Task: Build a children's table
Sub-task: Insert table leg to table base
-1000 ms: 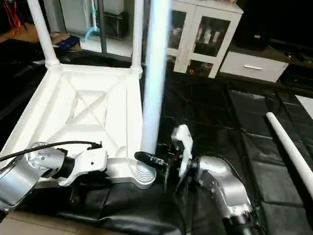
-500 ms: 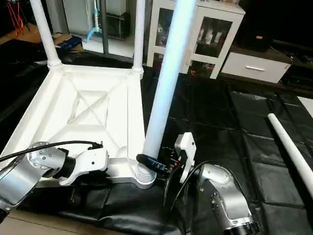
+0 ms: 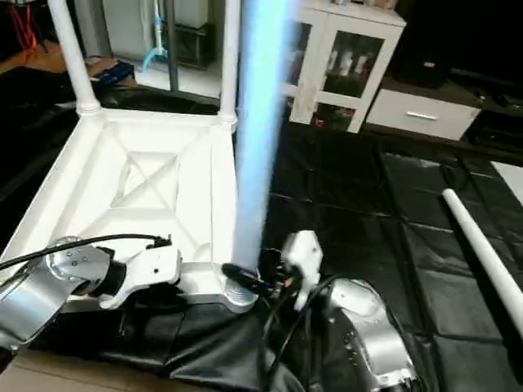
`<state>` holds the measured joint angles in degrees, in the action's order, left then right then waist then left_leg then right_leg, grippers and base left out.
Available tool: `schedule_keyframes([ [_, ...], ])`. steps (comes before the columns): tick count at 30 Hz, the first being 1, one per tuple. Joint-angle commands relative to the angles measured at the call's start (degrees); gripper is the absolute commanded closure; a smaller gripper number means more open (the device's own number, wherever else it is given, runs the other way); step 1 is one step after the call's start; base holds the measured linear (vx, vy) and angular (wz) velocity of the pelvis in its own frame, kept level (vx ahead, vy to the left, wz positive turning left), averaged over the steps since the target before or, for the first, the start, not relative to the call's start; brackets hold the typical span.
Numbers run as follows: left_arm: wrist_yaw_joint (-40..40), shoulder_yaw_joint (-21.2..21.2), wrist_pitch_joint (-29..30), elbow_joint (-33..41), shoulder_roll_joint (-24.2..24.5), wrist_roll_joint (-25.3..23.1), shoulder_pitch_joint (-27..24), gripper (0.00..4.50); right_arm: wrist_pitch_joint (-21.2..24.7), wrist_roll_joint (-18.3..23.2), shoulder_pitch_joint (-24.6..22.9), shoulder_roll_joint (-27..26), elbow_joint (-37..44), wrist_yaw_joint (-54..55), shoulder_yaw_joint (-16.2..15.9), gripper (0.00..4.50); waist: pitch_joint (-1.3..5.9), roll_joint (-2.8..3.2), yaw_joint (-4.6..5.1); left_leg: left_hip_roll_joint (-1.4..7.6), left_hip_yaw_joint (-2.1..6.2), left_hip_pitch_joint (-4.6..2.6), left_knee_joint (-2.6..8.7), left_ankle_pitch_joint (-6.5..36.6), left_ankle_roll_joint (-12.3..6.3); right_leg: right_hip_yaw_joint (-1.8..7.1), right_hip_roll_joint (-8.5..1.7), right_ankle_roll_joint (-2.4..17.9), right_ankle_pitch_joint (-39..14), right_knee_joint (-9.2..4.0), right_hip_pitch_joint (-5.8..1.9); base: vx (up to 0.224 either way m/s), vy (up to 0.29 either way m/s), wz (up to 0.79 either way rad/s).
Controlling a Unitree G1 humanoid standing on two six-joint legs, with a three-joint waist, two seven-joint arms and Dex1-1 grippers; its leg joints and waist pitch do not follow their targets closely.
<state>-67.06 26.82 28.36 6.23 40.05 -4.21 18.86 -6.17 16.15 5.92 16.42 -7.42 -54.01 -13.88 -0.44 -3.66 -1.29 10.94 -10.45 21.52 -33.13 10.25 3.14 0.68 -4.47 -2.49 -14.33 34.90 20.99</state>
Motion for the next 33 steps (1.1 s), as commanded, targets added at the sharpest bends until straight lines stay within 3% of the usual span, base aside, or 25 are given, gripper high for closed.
schedule_keyframes([
  [1, -0.45, 2.24, 0.54, -1.22, -0.01, -0.78, -0.57, 4.48, 1.79, -5.94, -2.05, 2.75, -7.39, 2.39, 0.06, 2.66, 0.26, 1.09, 0.62, 2.05, 1.80, -1.43, 5.64, 32.74, 5.25, 0.82, -2.25, 5.24, -25.77, -6.05, 1.82, 0.000, 0.000, 0.00],
  [5, 0.02, 2.02, 0.58, -1.43, -0.23, -0.83, -0.52, 4.48, 0.34, -5.15, -3.50, 2.06, -7.41, 2.40, 0.69, 2.66, 0.39, 0.96, 0.69, 2.17, 2.01, -1.68, 5.80, 34.08, 5.03, 0.78, -2.04, 5.48, -23.99, -6.09, 1.97, 0.000, 0.000, 0.00],
  [6, 0.11, 1.95, 0.67, -1.37, -0.25, -0.78, -0.60, 4.48, 1.92, -3.08, -4.10, 1.00, -7.42, 3.18, 2.21, 2.66, 0.51, 1.07, 0.74, 2.17, 1.97, -1.45, 6.01, 32.86, 4.86, 0.71, -1.87, 6.04, -20.70, -5.81, 1.69, 0.000, 0.000, 0.00],
  [9, 0.18, 1.91, 0.74, -1.29, -0.25, -0.73, -0.68, 4.48, 5.27, 0.72, -4.03, -0.01, -8.16, 4.20, 4.60, 2.66, 0.56, 0.99, 0.70, 2.12, 1.76, -1.49, 6.00, 31.94, 4.42, 0.78, -1.71, 6.73, -17.70, -5.69, 1.65, 0.000, 0.000, 0.00],
  [11, 0.19, 1.90, 0.71, -1.36, -0.27, -0.71, -0.66, 4.48, 7.96, 3.18, -3.66, -0.46, -8.83, 4.70, 6.06, 2.66, 0.54, 1.02, 0.67, 2.13, 1.71, -1.61, 5.97, 32.39, 4.31, 0.82, -1.77, 7.03, -17.91, -5.73, 1.77, 0.000, 0.000, 0.00],
  [12, 0.15, 1.88, 0.66, -1.40, -0.25, -0.71, -0.63, 4.48, 11.84, 6.06, -3.13, -0.49, -9.47, 4.82, 7.67, 2.66, 0.44, 1.08, 0.74, 2.05, 1.79, -1.56, 6.05, 33.16, 4.49, 0.80, -1.84, 6.81, -19.56, -5.91, 1.74, 0.000, 0.000, 0.00],
  [15, 0.15, 1.88, 0.49, -1.54, -0.20, -0.74, -0.52, 4.48, 14.97, 8.08, -2.87, 0.23, -10.02, 3.83, 8.43, 2.66, 0.42, 1.16, 0.71, 2.09, 1.87, -1.75, 5.95, 33.98, 4.93, 0.83, -2.10, 6.26, -22.07, -6.19, 2.00, 0.000, 0.000, 0.00],
  [19, 0.18, 1.97, 0.44, -1.51, -0.12, -0.80, -0.51, 4.48, 14.72, 6.83, -3.43, 1.91, -10.17, 1.92, 6.77, 2.66, 0.51, 0.98, 0.71, 2.13, 1.87, -1.72, 5.92, 33.54, 5.01, 0.80, -2.12, 6.07, -21.88, -6.21, 1.98, 0.000, 0.000, 0.00],
  [24, 0.10, 2.09, 0.51, -1.44, -0.03, -0.81, -0.58, 4.48, 17.17, 4.82, -4.18, 3.99, -8.78, -0.67, 3.20, 2.66, 0.64, 0.86, 0.31, 2.18, 1.56, -1.65, 5.85, 30.70, 4.44, 0.88, -1.97, 6.58, -17.82, -5.87, 1.68, 0.000, 0.000, 0.00],
  [26, 0.14, 2.15, 0.51, -1.42, 0.02, -0.84, -0.60, 4.48, 15.58, 1.95, -3.96, 5.05, -9.42, -0.40, 1.16, 2.66, 0.60, 0.91, 0.12, 2.17, 1.43, -1.68, 5.84, 30.00, 4.35, 0.89, -1.91, 6.71, -16.89, -5.77, 1.70, 0.000, 0.000, 0.00],
  [29, 0.15, 2.30, 0.50, -1.42, 0.15, -0.89, -0.58, 4.48, 11.72, -4.11, -2.54, 6.11, -12.40, 2.17, -1.57, 2.66, 0.46, 0.71, 0.11, 2.05, 1.50, -1.54, 5.86, 30.53, 4.52, 0.84, -2.04, 6.19, -19.22, -5.91, 1.57, 0.000, 0.000, 0.00],
  [33, 0.09, 2.33, 0.24, -1.56, 0.41, -0.97, -0.53, 4.48, 10.27, -6.45, -0.77, 6.28, -14.14, 3.47, -2.61, 2.66, 0.17, 0.71, 0.60, 1.92, 2.09, -1.68, 6.06, 34.61, 5.10, 0.75, -2.25, 4.43, -27.81, -6.74, 1.97, 0.000, 0.000, 0.00],
])
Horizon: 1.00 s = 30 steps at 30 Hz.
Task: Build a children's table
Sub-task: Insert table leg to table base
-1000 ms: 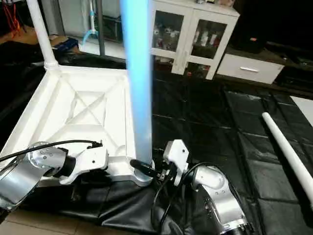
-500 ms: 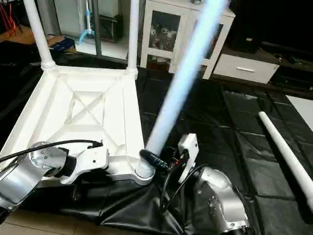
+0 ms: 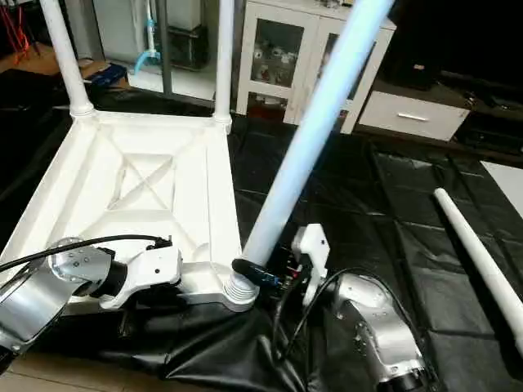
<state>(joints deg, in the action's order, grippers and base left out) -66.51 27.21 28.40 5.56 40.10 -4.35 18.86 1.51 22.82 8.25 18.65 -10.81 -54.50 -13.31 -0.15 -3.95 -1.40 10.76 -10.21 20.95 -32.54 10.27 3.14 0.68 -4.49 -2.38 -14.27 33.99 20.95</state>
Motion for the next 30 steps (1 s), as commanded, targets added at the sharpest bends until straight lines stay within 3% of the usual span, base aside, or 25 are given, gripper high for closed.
schedule_keyframes([
  [1, -0.46, 1.94, 0.20, -0.88, 0.36, -0.82, -0.54, 4.48, 2.59, -13.13, -3.10, 4.05, -10.75, 3.97, -3.18, 2.66, -0.14, 1.05, 0.77, 2.09, 1.93, -1.22, 5.46, 35.34, 5.23, 0.69, -2.23, 4.15, -28.70, -5.92, 2.13, 0.000, 0.000, 0.00],
  [4, -0.54, 1.95, 0.18, -0.91, 0.34, -0.94, -0.46, 4.48, 3.90, -12.36, -3.46, 4.38, -9.43, 2.78, -3.86, 2.66, -0.06, 1.19, 0.88, 2.19, 2.12, -1.58, 5.51, 37.24, 5.41, 0.58, -2.13, 4.07, -28.68, -6.12, 2.34, 0.000, 0.000, 0.00],
  [7, -0.59, 1.99, 0.17, -0.89, 0.24, -1.00, -0.39, 4.48, 3.45, -12.97, -4.29, 4.86, -9.02, 2.10, -5.35, 2.66, 0.28, 1.30, 1.05, 2.23, 2.06, -1.32, 5.87, 35.51, 5.34, 0.38, -1.78, 5.19, -21.95, -5.64, 1.83, 0.000, 0.000, 0.00],
  [9, -0.61, 2.05, 0.29, -0.75, 0.15, -1.00, -0.33, 4.48, 2.33, -13.96, -4.58, 5.13, -8.71, 1.97, -6.27, 2.66, 0.19, 1.26, 1.01, 2.23, 1.83, -1.50, 5.79, 35.42, 5.14, 0.51, -1.72, 5.58, -20.79, -5.65, 2.10, 0.000, 0.000, 0.00],
  [19, -0.54, 2.26, 0.19, -0.96, -0.11, -0.90, 0.09, 4.48, -3.78, -14.55, -2.79, 4.58, -9.35, 2.18, -7.22, 2.66, 0.25, 1.19, 0.88, 2.17, 1.51, -1.38, 5.60, 33.21, 4.20, 0.81, -1.89, 5.93, -20.62, -5.68, 1.93, 0.000, 0.000, 0.00],
  [30, -0.56, 2.18, 0.35, -0.91, -0.15, -1.04, 0.05, 4.50, -5.57, -14.44, -2.40, 5.06, -10.17, 1.94, -8.11, 2.66, 0.23, 1.19, 0.93, 2.18, 1.55, -1.33, 5.67, 33.39, 4.18, 0.79, -1.86, 5.89, -20.76, -5.68, 1.91, 0.000, 0.000, 0.00],
])
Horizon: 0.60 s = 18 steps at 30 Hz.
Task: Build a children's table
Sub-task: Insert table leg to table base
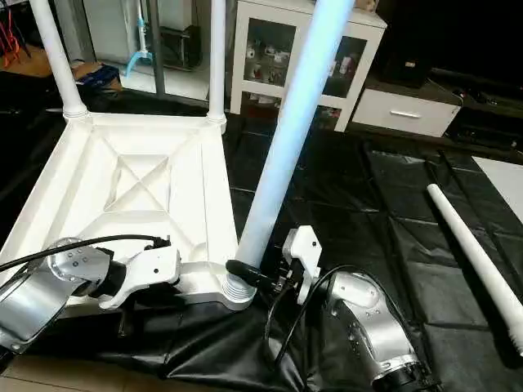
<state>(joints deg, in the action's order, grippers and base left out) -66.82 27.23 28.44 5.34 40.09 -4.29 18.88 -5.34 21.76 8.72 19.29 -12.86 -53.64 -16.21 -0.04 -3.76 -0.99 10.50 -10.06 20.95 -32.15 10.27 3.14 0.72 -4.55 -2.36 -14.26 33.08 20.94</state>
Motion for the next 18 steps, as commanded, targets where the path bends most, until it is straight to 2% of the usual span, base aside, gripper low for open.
schedule_keyframes([
  [1, -0.27, 2.16, 0.27, -0.74, -0.13, -1.12, 0.03, 4.50, 0.89, -13.67, -2.67, 4.42, -8.07, 1.13, -5.64, 2.66, 0.17, 0.98, 0.52, 2.42, 1.39, -1.34, 5.22, 33.24, 4.16, 0.77, -1.80, 5.86, -20.62, -4.76, 1.91, 0.000, 0.000, 0.00],
  [8, -0.25, 2.15, 0.34, -0.83, -0.23, -1.09, 0.17, 4.50, -0.30, -14.87, -1.65, 4.38, -7.69, 0.69, -7.16, 2.66, 0.11, 0.97, 0.67, 2.39, 1.43, -1.31, 5.22, 33.72, 4.13, 0.77, -1.82, 5.66, -21.79, -4.89, 1.95, 0.000, 0.000, 0.00],
  [9, -0.18, 2.16, 0.42, -0.73, -0.26, -1.10, 0.10, 4.50, -0.58, -15.29, -1.39, 4.36, -7.63, 0.79, -7.48, 2.65, 0.12, 0.78, 0.68, 2.40, 1.43, -1.26, 5.22, 33.46, 4.04, 0.76, -1.83, 5.65, -21.82, -4.84, 1.93, 0.000, 0.000, 0.00],
  [18, -0.16, 2.13, 0.53, -0.60, -0.23, -1.11, 0.01, 4.50, -3.41, -17.07, 0.78, 3.79, -7.86, 2.67, -8.19, 2.64, 0.04, 0.81, 1.14, 2.34, 1.43, -1.15, 5.20, 33.38, 3.95, 0.78, -1.91, 5.53, -23.53, -5.03, 2.01, 0.000, 0.000, 0.00],
])
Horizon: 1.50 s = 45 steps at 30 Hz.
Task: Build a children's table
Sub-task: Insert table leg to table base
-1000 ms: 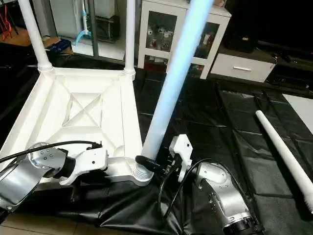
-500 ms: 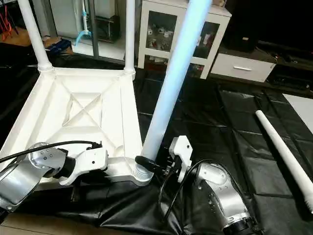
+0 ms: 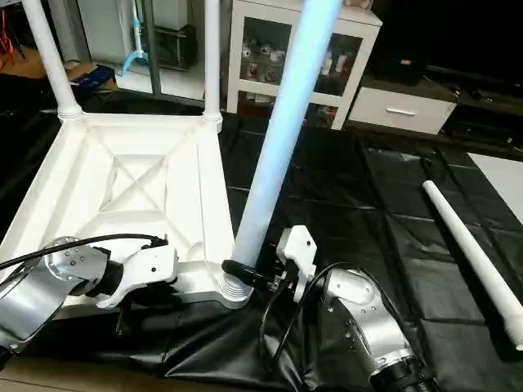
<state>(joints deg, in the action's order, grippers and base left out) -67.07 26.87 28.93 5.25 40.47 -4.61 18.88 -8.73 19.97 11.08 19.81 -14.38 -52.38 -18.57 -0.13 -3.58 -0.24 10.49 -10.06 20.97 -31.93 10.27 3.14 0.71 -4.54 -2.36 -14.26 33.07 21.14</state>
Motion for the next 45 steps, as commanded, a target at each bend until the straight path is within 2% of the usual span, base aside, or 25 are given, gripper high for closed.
schedule_keyframes([
  [1, 0.09, 2.49, 0.02, -0.54, -0.61, -0.79, 0.02, 4.50, -0.33, -15.55, -1.44, 3.35, -6.30, 1.50, -5.99, 2.63, 0.11, 0.62, 0.40, 2.35, 1.46, -1.15, 4.99, 33.50, 3.93, 0.77, -1.91, 5.46, -23.80, -5.05, 1.81, 0.000, 0.000, 0.00],
  [8, -0.08, 2.46, -0.07, -0.72, -0.62, -0.94, 0.10, 4.50, -1.33, -16.42, -0.65, 3.73, -5.70, 1.98, -7.41, 2.59, 0.08, 0.68, 0.48, 2.29, 1.49, -1.11, 5.00, 33.85, 3.92, 0.72, -1.86, 5.26, -24.43, -5.12, 1.87, 0.000, 0.000, 0.00],
  [12, -0.17, 2.45, 0.01, -0.76, -0.64, -0.99, 0.06, 4.50, -2.97, -18.82, -0.35, 4.63, -5.87, 1.64, -8.85, 2.58, 0.07, 0.66, 0.48, 2.27, 1.45, -1.11, 4.94, 33.90, 3.78, 0.74, -1.88, 5.17, -24.85, -5.18, 1.92, 0.000, 0.000, 0.00],
  [14, -0.24, 2.47, 0.12, -0.76, -0.72, -0.98, 0.10, 4.50, -1.87, -17.43, -0.52, 4.17, -5.68, 1.62, -8.36, 2.56, 0.02, 0.66, 0.51, 2.26, 1.46, -1.14, 4.94, 34.06, 3.72, 0.75, -1.86, 5.20, -24.95, -5.20, 1.97, 0.000, 0.000, 0.00],
  [18, -0.28, 2.44, 0.07, -0.94, -0.87, -0.94, 0.20, 4.50, 2.27, -12.42, -0.64, 2.41, -5.78, 2.47, -5.65, 2.55, -0.04, 0.72, 0.55, 2.19, 1.51, -1.32, 4.90, 35.15, 3.80, 0.75, -1.80, 4.85, -26.66, -5.41, 2.22, 0.000, 0.000, 0.00],
  [20, -0.42, 2.34, -0.05, -0.96, -0.83, -0.83, 0.23, 4.50, 8.11, -6.07, -0.23, 0.62, -5.75, 3.45, -2.11, 2.55, 0.01, 0.73, 0.62, 2.14, 1.53, -1.31, 4.92, 35.27, 3.83, 0.76, -1.76, 4.89, -26.52, -5.41, 2.20, 0.000, 0.000, 0.00],
  [21, -0.43, 2.33, -0.07, -0.97, -0.83, -0.83, 0.24, 4.50, 8.52, -5.63, -0.18, 0.52, -5.76, 3.51, -1.85, 2.55, 0.07, 0.83, 0.52, 2.22, 1.58, -1.36, 4.96, 35.39, 3.99, 0.78, -1.80, 5.01, -26.11, -5.38, 2.25, 0.000, 0.000, 0.00],
  [22, -0.50, 2.27, -0.22, -1.06, -0.84, -0.78, 0.30, 4.50, 11.53, -2.46, 0.20, -0.11, -5.91, 3.87, 0.01, 2.55, 0.14, 0.96, 0.51, 2.25, 1.61, -1.47, 5.02, 35.25, 4.18, 0.73, -1.67, 5.29, -24.74, -5.25, 2.21, 0.000, 0.000, 0.00],
  [26, -0.48, 2.21, -0.67, -1.42, -1.00, -0.78, 0.47, 4.50, 16.59, 2.99, 1.39, -0.64, -7.00, 4.47, 3.35, 2.56, 0.16, 0.96, 0.54, 2.28, 1.58, -1.25, 5.14, 34.89, 4.57, 0.56, -1.61, 5.91, -21.88, -4.89, 2.02, 0.000, 0.000, 0.00],
  [28, -0.49, 2.19, -0.74, -1.41, -1.05, -0.79, 0.51, 4.50, 18.95, 5.65, 2.26, -0.97, -7.76, 5.12, 5.57, 2.57, 0.10, 0.94, 0.48, 2.28, 1.53, -1.48, 5.04, 35.62, 4.64, 0.59, -1.65, 6.09, -22.33, -4.97, 2.27, 0.000, 0.000, 0.00],
  [29, -0.49, 2.19, -0.74, -1.41, -1.05, -0.79, 0.51, 4.50, 18.95, 5.65, 2.26, -0.97, -7.76, 5.12, 5.57, 2.60, 0.09, 0.93, 0.52, 2.24, 1.57, -1.49, 5.03, 35.79, 4.68, 0.54, -1.67, 6.09, -22.64, -5.00, 2.25, 0.000, 0.000, 0.00],
  [31, -0.48, 2.17, -0.70, -1.38, -1.16, -0.78, 0.51, 4.50, 22.86, 8.76, 3.19, -1.06, -8.16, 5.70, 7.99, 2.62, 0.03, 0.92, 0.62, 2.24, 1.78, -1.41, 5.09, 36.88, 5.11, 0.42, -1.78, 5.67, -24.36, -5.08, 2.22, 0.000, 0.000, 0.00],
  [33, -0.49, 2.16, -0.73, -1.39, -1.20, -0.83, 0.48, 4.50, 26.02, 10.11, 3.89, -1.35, -8.51, 6.33, 10.06, 2.64, 0.13, 0.88, 0.54, 2.23, 1.82, -1.62, 4.97, 37.15, 5.22, 0.42, -1.85, 5.72, -24.50, -5.17, 2.37, 0.000, 0.000, 0.00],
  [34, -0.49, 2.16, -0.73, -1.39, -1.20, -0.83, 0.48, 4.50, 26.16, 10.17, 3.92, -1.36, -8.53, 6.36, 10.16, 2.64, 0.09, 0.86, 0.56, 2.21, 1.77, -1.61, 4.94, 37.05, 5.19, 0.46, -1.80, 5.79, -24.17, -5.19, 2.42, 0.000, 0.000, 0.00],
  [35, -0.50, 2.18, -0.81, -1.49, -1.22, -0.90, 0.49, 4.50, 27.96, 10.89, 4.54, -1.44, -8.95, 7.11, 11.63, 2.64, 0.08, 0.76, 0.54, 2.20, 1.75, -1.52, 4.98, 36.63, 5.11, 0.42, -1.77, 5.95, -23.45, -5.07, 2.31, 0.000, 0.000, 0.00],
  [39, -0.52, 2.24, -1.00, -1.57, -1.18, -0.98, 0.45, 4.50, 33.01, 16.16, 5.77, -2.24, -9.45, 10.00, 15.74, 2.64, 0.21, 0.67, 0.30, 2.19, 1.40, -1.50, 4.86, 33.65, 4.92, 0.60, -1.84, 6.82, -20.25, -4.73, 2.20, 0.000, 0.000, 0.00],
  [41, -0.45, 2.30, -1.10, -1.63, -1.20, -1.02, 0.47, 4.50, 32.67, 15.11, 5.75, -1.49, -9.11, 9.46, 15.01, 2.64, 0.26, 0.73, 0.21, 2.23, 1.36, -1.49, 4.86, 33.09, 4.94, 0.56, -1.90, 6.98, -19.65, -4.62, 2.17, 0.000, 0.000, 0.00],
  [42, -0.38, 2.31, -1.12, -1.63, -1.27, -1.02, 0.50, 4.50, 31.97, 14.18, 5.50, -1.21, -8.50, 8.70, 14.50, 2.64, 0.26, 0.57, 0.23, 2.22, 1.27, -1.23, 4.86, 31.93, 4.89, 0.52, -1.97, 7.03, -19.03, -4.50, 1.96, 0.000, 0.000, 0.00],
  [45, -0.27, 2.32, -1.14, -1.51, -1.35, -0.97, 0.52, 4.50, 29.56, 12.10, 5.13, -1.00, -6.39, 7.00, 13.58, 2.64, 0.29, 0.48, 0.09, 2.25, 1.08, -1.27, 4.73, 30.49, 4.62, 0.63, -2.02, 7.20, -18.26, -4.41, 1.90, 0.000, 0.000, 0.00],
])
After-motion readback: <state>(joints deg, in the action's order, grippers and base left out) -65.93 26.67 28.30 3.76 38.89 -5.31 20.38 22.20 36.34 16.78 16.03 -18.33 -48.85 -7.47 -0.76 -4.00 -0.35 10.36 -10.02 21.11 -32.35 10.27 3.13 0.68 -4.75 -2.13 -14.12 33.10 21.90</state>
